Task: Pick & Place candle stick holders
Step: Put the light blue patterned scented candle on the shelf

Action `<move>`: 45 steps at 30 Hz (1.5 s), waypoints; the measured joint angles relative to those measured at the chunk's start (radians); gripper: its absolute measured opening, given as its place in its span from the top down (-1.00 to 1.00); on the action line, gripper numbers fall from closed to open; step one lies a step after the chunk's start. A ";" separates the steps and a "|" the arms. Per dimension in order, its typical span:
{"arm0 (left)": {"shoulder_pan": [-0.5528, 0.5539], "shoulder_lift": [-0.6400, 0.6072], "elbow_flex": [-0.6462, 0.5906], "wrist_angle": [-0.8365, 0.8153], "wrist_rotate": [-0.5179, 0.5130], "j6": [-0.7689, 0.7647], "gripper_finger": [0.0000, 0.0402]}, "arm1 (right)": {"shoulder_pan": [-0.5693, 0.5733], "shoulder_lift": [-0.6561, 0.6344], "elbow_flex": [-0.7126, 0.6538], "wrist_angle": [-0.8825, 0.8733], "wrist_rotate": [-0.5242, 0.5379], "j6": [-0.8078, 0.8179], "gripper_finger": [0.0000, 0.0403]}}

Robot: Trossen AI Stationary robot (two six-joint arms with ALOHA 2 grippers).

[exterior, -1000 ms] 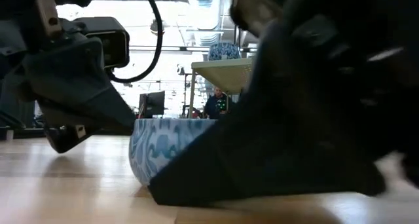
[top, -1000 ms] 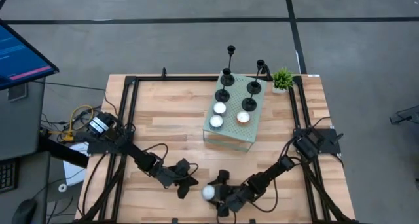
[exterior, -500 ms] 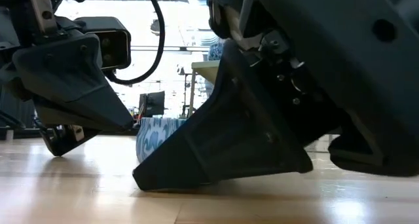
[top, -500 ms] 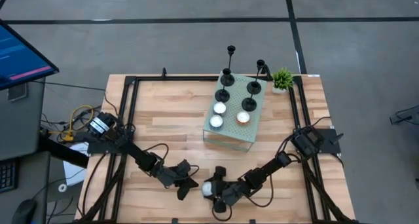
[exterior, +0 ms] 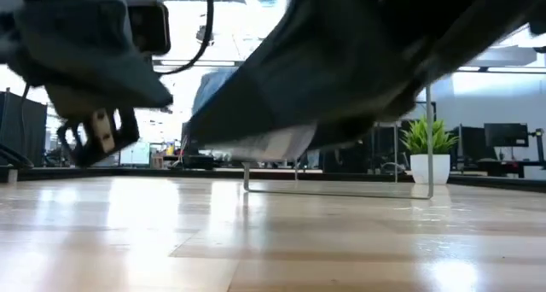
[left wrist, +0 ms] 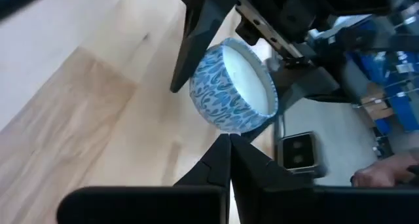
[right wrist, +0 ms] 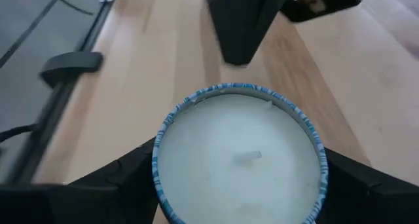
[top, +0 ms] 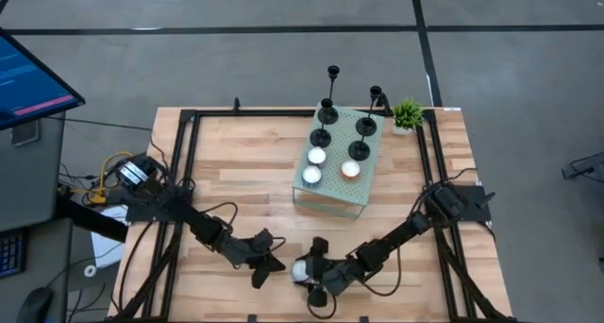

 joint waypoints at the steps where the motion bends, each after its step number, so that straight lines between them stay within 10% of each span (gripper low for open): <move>1: 0.000 -0.017 0.000 -0.006 0.000 0.008 0.98 | 0.004 -0.019 0.000 -0.027 0.000 0.000 -0.44; 26: -0.002 -0.313 0.000 -0.084 -0.123 0.240 0.99 | -0.050 -0.620 0.000 -1.139 0.239 0.602 -0.44; 45: -0.005 -0.314 0.000 -0.085 -0.112 0.241 0.99 | -0.205 -0.648 -0.008 -1.196 0.229 0.609 -0.45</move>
